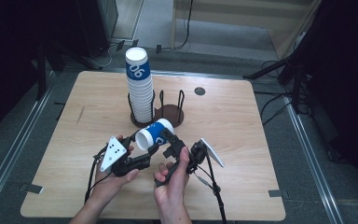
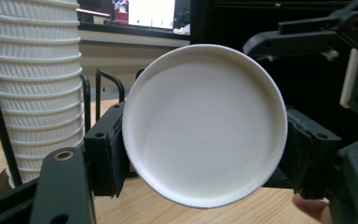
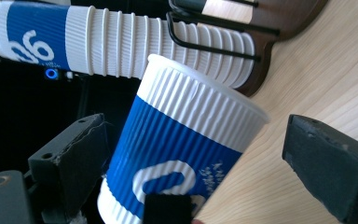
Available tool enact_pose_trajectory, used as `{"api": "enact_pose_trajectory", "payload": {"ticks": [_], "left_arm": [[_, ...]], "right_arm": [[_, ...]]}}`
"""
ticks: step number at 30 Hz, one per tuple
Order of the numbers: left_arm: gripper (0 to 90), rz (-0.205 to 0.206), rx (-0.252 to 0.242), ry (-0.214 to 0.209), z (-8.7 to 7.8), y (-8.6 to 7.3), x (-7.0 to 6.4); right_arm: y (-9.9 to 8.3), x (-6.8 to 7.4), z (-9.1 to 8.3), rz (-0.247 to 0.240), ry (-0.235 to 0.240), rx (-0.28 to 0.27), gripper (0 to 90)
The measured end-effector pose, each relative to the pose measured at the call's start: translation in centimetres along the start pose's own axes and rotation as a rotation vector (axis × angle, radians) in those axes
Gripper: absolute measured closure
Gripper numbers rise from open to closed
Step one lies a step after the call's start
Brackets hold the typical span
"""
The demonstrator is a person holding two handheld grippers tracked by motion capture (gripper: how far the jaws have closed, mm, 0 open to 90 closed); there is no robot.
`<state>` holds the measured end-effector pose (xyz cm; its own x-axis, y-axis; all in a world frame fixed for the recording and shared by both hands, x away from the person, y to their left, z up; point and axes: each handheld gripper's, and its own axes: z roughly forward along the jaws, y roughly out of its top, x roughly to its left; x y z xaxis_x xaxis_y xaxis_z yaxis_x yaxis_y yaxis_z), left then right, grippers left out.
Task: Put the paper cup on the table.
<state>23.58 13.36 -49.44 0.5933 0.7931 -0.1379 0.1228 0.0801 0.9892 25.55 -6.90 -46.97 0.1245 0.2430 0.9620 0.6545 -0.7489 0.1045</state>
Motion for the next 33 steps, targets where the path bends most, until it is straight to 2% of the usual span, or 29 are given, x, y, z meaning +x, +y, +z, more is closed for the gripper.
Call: {"api": "enact_pose_trajectory", "payload": {"ticks": [3,10,12,17,24,27,33], "left_arm": [[28.5,0.01,-0.009,-0.005,0.1,-0.1,-0.2],[28.5,0.024,-0.02,-0.014,0.1,-0.2,-0.3],[28.5,0.029,-0.023,-0.02,0.1,-0.2,-0.4],[28.5,0.051,-0.03,-0.037,0.1,-0.3,-0.6],[28.5,0.052,-0.034,-0.052,0.1,-0.3,-0.7],[28.5,0.063,-0.029,-0.052,0.0,-0.4,-0.6],[28.2,0.069,-0.025,-0.054,0.0,-0.5,-0.4]], "right_arm": [[0.2,-0.2,0.6,0.066,0.009,0.032,6.5],[0.8,-0.4,1.2,0.126,0.024,0.073,6.3],[1.1,-0.6,1.4,0.152,0.032,0.099,6.3],[1.3,-0.8,1.8,0.174,0.031,0.133,6.2],[1.5,-1.2,2.3,0.199,0.056,0.161,7.2],[1.5,-1.2,2.3,0.211,0.06,0.168,12.2],[1.5,-1.5,2.4,0.227,0.075,0.176,16.1]]}}
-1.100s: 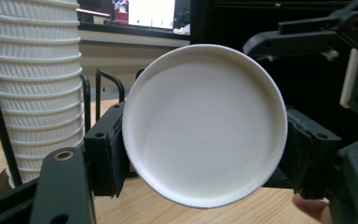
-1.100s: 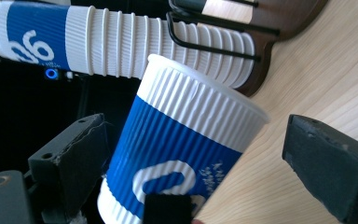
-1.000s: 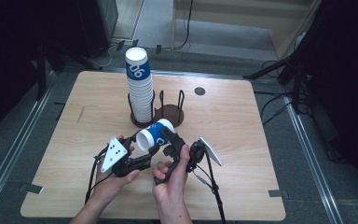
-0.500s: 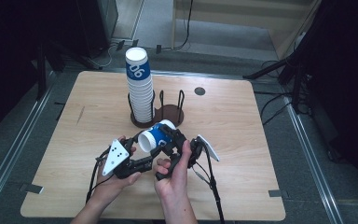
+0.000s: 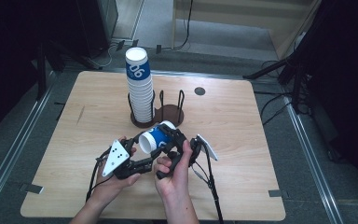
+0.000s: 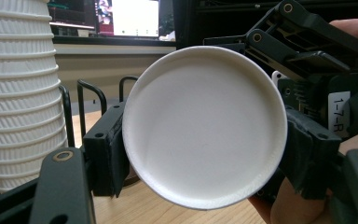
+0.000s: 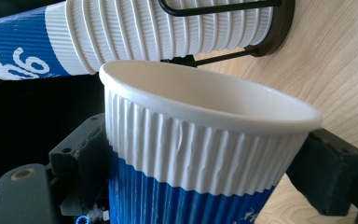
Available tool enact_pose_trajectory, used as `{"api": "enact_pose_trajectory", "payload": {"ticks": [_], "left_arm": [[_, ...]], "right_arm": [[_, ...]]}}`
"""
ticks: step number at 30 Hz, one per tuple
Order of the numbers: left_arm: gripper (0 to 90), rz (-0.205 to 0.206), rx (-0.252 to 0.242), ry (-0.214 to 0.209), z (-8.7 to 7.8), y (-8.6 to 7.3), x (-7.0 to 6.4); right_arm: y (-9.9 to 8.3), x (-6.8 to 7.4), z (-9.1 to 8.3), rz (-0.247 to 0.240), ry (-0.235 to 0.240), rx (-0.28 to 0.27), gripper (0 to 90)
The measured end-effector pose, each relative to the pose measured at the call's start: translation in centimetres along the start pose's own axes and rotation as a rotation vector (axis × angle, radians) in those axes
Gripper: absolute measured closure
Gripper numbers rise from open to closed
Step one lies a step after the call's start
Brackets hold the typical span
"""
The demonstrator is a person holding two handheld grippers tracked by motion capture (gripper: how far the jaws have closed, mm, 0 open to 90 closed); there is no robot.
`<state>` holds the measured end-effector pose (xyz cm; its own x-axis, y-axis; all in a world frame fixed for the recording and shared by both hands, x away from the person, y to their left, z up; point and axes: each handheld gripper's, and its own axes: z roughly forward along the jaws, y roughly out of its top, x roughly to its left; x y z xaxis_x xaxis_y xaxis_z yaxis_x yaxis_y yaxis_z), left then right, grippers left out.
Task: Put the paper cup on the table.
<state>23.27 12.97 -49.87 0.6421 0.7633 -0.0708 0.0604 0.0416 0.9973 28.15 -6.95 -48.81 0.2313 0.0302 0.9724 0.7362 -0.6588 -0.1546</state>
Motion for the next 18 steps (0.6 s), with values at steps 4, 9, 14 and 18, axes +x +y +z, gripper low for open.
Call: {"api": "enact_pose_trajectory", "payload": {"ticks": [4,9,14,18], "left_arm": [[27.8,0.003,0.006,0.0,-0.05,-0.06,0.11],[27.1,0.013,0.015,-0.017,-0.34,0.0,0.21],[24.4,0.015,0.021,-0.017,-0.32,0.04,-0.07],[15.4,0.01,0.031,-0.023,-0.34,0.0,-0.08]], "right_arm": [[-0.03,-0.03,0.07,0.004,0.011,0.008,18.4],[-0.14,0.01,-0.04,-0.018,0.016,0.027,20.6],[0.03,-0.02,-0.34,-0.06,0.022,0.025,21.4],[0.18,0.11,-0.63,-0.085,0.029,0.022,21.6]]}}
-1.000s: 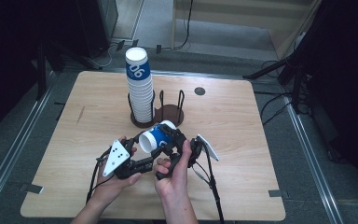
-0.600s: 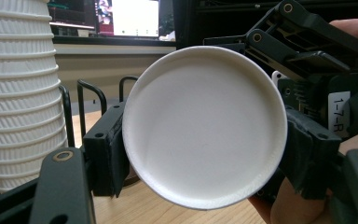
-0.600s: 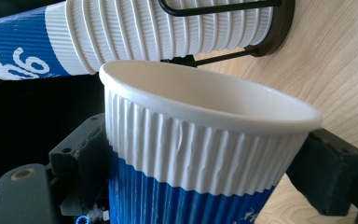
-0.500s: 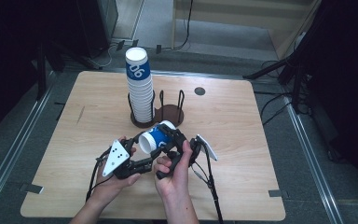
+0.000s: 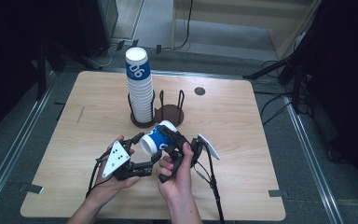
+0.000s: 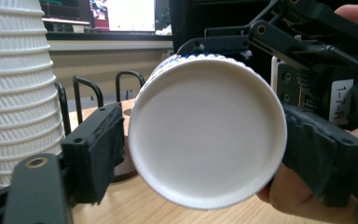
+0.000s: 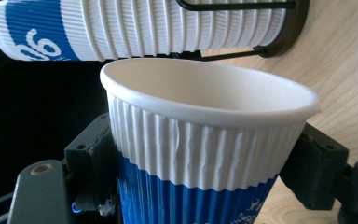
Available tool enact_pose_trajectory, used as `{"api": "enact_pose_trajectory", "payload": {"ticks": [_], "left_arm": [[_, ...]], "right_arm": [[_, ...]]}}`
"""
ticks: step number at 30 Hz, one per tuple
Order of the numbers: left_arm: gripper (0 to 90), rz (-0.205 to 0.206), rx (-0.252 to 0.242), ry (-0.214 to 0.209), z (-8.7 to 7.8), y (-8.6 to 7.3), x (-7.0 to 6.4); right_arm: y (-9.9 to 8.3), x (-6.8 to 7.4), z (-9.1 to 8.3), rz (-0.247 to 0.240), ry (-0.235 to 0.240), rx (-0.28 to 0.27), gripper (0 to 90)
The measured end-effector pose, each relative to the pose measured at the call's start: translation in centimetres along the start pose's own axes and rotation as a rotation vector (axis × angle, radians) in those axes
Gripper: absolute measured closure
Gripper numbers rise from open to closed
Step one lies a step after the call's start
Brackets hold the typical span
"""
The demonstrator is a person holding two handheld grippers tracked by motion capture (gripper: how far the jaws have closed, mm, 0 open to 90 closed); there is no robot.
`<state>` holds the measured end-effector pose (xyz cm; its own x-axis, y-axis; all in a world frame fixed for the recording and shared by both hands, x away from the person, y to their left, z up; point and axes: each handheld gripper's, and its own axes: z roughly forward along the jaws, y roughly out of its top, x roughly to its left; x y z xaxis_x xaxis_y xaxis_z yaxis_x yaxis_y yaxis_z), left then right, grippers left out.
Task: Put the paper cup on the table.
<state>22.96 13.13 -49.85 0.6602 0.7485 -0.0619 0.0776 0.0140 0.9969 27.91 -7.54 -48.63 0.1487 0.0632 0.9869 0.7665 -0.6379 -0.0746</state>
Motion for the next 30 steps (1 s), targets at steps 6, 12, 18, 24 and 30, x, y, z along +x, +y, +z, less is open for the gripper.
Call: {"api": "enact_pose_trajectory", "payload": {"ticks": [6,12,18,24,30], "left_arm": [[8.7,-0.034,0.0,-0.001,-0.3,0.1,0.3],[1.5,-0.056,0.011,-0.012,-0.6,0.2,0.6],[0.0,-0.071,0.029,-0.011,-0.8,0.2,0.8],[0.0,-0.075,0.038,0.003,-1.1,0.3,1.0],[0.0,-0.089,0.046,0.008,-1.3,0.3,1.4]], "right_arm": [[0.8,0.2,-0.5,-0.082,0.003,-0.026,21.8],[1.2,0.9,-0.9,-0.152,0.005,-0.055,21.8],[1.3,1.4,-1.3,-0.257,-0.008,-0.086,21.8],[1.3,2.1,-1.6,-0.416,-0.034,-0.15,21.8],[1.3,2.5,-1.7,-0.497,-0.068,-0.177,21.8]]}}
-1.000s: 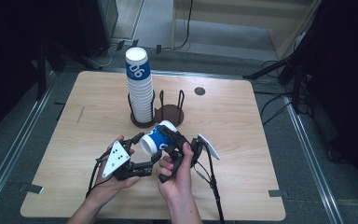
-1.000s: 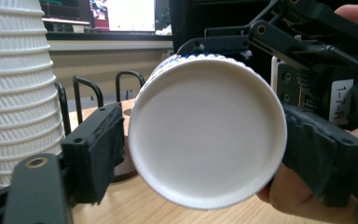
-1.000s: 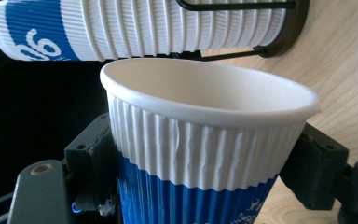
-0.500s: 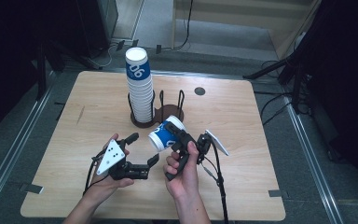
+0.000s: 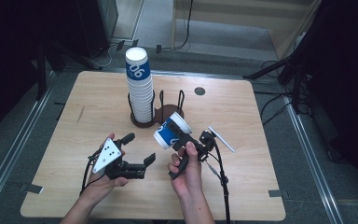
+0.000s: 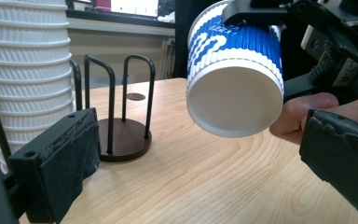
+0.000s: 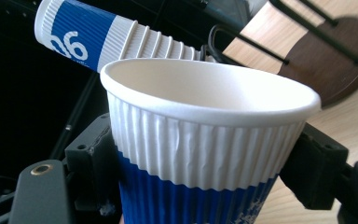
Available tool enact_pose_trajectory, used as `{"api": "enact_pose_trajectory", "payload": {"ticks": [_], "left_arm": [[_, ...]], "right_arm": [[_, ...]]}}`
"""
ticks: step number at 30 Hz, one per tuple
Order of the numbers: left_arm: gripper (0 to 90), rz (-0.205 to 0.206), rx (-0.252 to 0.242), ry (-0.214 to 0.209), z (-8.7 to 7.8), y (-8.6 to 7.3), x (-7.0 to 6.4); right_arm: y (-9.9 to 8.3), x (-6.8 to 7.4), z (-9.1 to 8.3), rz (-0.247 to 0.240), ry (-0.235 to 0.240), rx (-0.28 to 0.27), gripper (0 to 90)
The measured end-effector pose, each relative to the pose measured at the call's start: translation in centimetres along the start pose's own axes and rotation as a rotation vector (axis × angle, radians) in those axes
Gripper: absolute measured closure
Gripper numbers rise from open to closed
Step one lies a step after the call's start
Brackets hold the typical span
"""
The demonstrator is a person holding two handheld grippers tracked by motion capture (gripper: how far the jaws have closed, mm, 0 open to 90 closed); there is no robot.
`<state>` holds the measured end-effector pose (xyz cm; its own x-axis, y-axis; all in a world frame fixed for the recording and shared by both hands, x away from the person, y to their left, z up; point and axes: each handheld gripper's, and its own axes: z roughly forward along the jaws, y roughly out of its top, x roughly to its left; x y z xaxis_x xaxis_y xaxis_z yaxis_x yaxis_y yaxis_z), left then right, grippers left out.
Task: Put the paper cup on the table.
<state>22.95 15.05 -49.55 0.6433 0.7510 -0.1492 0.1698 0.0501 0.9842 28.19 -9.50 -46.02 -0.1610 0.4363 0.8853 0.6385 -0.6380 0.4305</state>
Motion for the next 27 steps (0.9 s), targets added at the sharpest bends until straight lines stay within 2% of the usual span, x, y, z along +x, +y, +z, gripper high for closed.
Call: {"api": "enact_pose_trajectory", "payload": {"ticks": [1,4,10,12,14,17,27], "left_arm": [[0.0,0.003,0.0,0.003,-0.1,0.0,0.1],[0.0,0.001,0.003,0.005,-0.1,-0.1,0.2],[0.0,-0.001,0.009,0.014,-0.4,-0.1,0.7],[0.0,-0.005,0.011,0.017,-0.4,-0.1,0.8],[0.0,-0.004,0.022,0.02,-0.5,-0.2,1.1],[0.0,-0.013,0.027,0.028,-0.7,-0.4,1.4],[0.0,-0.023,0.052,0.064,-1.2,-0.6,2.7]], "right_arm": [[0.1,0.1,-0.1,-0.028,-0.012,-0.01,21.7],[0.2,0.2,-0.1,-0.044,-0.022,-0.021,21.7],[0.5,0.5,-0.4,-0.11,-0.055,-0.052,21.7],[0.6,0.6,-0.5,-0.146,-0.07,-0.067,21.7],[0.6,0.8,-0.6,-0.153,-0.074,-0.068,21.7],[0.7,1.0,-0.7,-0.217,-0.102,-0.086,21.6],[1.0,1.0,-0.9,-0.28,-0.143,-0.114,21.6]]}}
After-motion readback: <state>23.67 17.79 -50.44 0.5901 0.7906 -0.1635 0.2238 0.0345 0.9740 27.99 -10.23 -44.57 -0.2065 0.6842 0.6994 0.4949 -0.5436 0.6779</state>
